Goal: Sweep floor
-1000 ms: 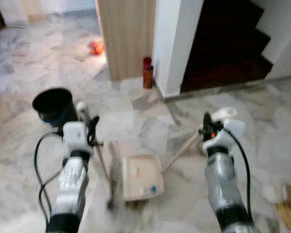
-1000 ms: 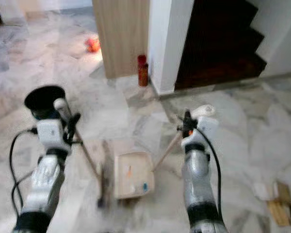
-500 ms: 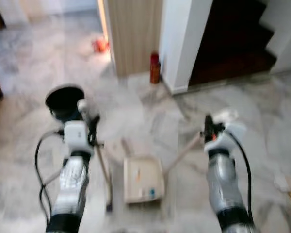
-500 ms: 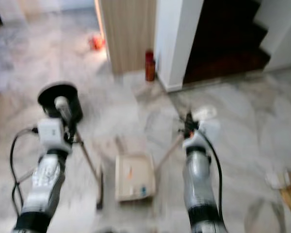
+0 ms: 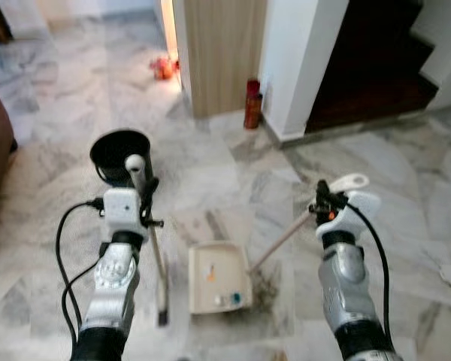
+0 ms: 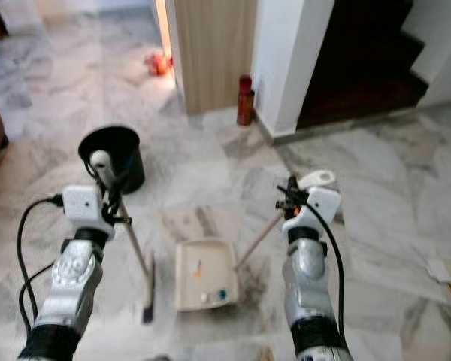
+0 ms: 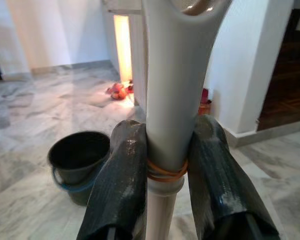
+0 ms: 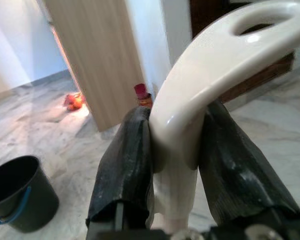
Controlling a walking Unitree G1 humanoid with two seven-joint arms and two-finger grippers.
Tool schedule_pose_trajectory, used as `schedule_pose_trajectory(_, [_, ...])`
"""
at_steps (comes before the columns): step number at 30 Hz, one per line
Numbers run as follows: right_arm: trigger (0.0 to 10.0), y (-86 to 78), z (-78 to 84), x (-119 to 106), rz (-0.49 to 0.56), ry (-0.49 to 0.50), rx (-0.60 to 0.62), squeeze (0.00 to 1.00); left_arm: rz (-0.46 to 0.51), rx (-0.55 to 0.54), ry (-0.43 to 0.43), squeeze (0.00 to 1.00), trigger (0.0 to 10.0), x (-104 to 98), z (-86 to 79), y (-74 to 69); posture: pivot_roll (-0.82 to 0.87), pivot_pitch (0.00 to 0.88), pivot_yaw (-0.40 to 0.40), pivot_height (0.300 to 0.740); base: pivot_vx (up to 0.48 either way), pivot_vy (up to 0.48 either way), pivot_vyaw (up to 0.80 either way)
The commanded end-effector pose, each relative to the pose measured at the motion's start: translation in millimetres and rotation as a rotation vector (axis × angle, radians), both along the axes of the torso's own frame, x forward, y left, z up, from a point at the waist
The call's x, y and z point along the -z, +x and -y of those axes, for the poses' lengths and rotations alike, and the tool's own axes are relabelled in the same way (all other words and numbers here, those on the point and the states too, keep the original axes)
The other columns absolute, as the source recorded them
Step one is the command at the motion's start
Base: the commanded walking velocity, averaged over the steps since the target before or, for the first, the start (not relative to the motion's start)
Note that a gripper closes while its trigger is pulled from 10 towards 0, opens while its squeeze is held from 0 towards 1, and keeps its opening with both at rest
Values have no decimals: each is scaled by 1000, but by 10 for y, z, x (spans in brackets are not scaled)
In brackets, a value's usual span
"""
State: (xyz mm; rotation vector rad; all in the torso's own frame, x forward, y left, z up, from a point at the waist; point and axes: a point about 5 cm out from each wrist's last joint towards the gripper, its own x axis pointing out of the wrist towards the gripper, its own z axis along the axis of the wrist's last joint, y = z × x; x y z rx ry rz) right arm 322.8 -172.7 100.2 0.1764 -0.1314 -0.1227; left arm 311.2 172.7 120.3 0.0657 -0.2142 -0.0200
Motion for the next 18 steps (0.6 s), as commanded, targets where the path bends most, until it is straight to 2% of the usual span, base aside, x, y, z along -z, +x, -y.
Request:
schedule_pose_trajectory(1, [10000,41,-10,-151,65,-16,-5,0,6,19,-32,0,10000,-26,40,11,-23,101,-15,740,0,0,450])
schedule_pose_trajectory(12, [10000,46,-19,-153,66,-11,-12,0,8,33,-12,0,10000,-46,62,16,-20,103,-11,740,22,0,602])
schedule_pose_trajectory(18, [10000,45,-29,-139,58,1,-22,0,5,30,-13,0,10000,-47,42,19,-20,103,-8,740,297,0,0])
